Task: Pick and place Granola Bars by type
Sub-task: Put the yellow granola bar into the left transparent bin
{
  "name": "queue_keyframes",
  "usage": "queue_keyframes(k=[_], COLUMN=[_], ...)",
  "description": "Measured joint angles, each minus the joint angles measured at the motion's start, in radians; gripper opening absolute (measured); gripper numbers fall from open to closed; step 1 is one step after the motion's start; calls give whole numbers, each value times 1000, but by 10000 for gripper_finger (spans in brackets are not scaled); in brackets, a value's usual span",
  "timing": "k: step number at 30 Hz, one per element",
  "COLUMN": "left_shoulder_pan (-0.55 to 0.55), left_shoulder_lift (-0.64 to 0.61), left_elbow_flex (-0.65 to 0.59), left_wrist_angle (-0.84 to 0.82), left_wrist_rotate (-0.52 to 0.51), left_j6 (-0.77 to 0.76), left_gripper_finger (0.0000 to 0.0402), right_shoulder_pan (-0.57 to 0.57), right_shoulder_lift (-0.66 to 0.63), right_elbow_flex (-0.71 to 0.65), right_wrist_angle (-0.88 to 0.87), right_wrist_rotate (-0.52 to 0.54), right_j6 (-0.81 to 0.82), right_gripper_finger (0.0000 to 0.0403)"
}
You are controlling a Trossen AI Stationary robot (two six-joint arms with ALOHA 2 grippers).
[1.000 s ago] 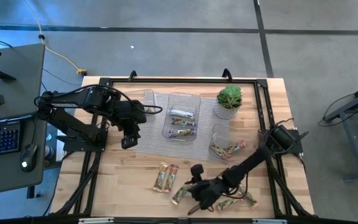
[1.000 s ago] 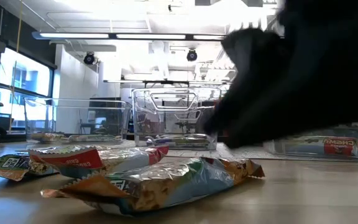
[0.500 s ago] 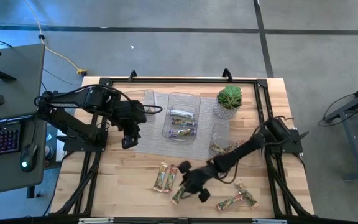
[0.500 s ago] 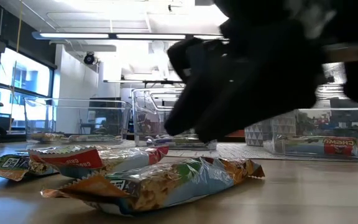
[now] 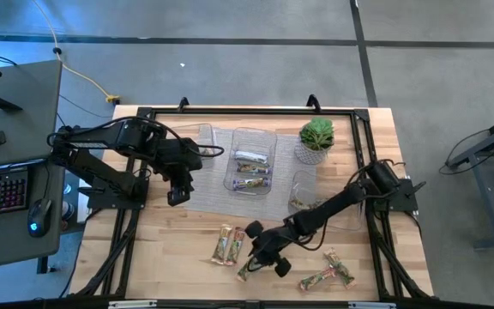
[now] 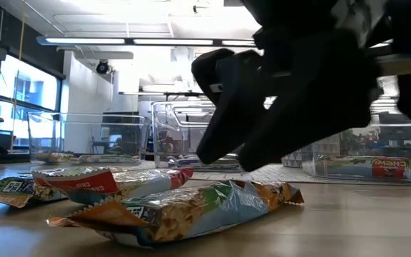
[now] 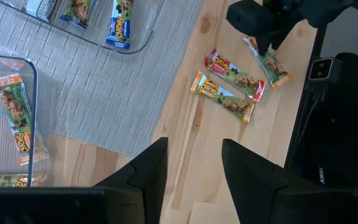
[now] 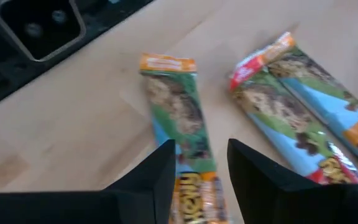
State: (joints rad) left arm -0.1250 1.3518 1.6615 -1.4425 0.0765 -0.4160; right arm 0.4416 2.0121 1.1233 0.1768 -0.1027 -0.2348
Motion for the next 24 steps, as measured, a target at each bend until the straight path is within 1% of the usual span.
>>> queue_keyframes(k=[2, 5, 7, 13, 20, 24], left_shoulder_pan=[0, 0, 0, 0, 0, 0], left_shoulder_lift=[0, 0, 0, 0, 0, 0], left_elbow_flex=[0, 0, 0, 0, 0, 0], left_wrist_angle=[0, 0, 0, 0, 0, 0], left_wrist_rotate=[-1, -11, -13, -14, -17, -17], left_j6=[0, 0, 0, 0, 23, 23], left_gripper_finger=[147, 147, 147, 147, 147, 147], right_shoulder_pan=[6, 11, 11, 15, 33, 29], right_shoulder_lift=[0, 0, 0, 0, -2, -2], right_elbow_flex=[0, 0, 2, 2, 2, 2], right_wrist_angle=[-1, 22, 41, 60, 75, 62], right_wrist_rotate=[25, 124, 146, 131, 155, 97], right_j6=[4, -35, -58, -92, -76, -34], right_gripper_finger=[137, 150, 157, 160, 152, 158])
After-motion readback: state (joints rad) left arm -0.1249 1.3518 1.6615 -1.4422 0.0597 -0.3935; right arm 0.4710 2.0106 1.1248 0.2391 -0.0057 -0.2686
